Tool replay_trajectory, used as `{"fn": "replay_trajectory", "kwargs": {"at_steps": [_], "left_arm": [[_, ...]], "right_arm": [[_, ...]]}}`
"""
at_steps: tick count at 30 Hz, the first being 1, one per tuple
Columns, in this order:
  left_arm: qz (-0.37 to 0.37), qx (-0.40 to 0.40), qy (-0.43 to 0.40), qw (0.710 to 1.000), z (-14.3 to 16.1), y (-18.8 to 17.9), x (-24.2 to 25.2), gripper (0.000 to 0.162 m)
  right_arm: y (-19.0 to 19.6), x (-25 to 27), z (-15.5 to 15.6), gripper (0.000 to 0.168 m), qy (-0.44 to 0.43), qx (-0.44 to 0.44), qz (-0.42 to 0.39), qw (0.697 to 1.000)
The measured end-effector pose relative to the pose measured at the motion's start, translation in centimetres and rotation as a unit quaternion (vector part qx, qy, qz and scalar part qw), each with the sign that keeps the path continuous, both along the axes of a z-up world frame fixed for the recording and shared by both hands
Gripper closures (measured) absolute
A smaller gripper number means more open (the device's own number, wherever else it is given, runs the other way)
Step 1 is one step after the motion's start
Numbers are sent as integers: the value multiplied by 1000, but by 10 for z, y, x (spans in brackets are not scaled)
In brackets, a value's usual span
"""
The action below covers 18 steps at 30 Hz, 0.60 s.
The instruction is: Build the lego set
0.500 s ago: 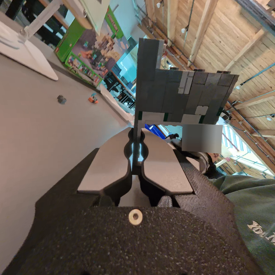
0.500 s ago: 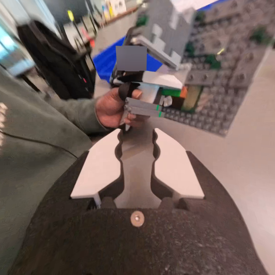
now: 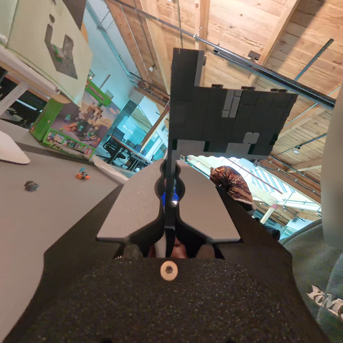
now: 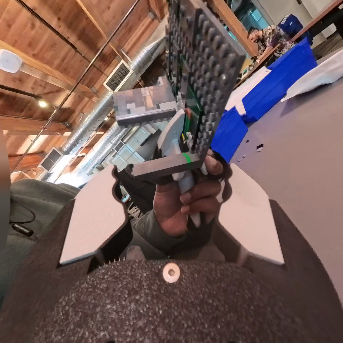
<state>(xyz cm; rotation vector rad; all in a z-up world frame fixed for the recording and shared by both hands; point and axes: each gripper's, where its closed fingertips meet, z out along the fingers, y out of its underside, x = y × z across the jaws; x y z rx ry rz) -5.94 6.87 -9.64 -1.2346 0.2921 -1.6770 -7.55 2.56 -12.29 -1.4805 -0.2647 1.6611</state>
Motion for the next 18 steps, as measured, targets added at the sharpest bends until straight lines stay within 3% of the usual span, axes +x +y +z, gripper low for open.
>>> {"fn": "replay_trajectory", "kwargs": {"at_steps": [3,7,18], "left_arm": [[-6,20,-3,1000,6,-8,3,156],[0,18,-12,1000,9,-9,2,155],[9,20,-16,1000,14,-17,6,155]], "right_arm": [[-2,-1,7,80,24,22,2,999],[-7,0,12,94,35,55,-1,998],[-14,4,16,94,39,90,-10,995]]}}
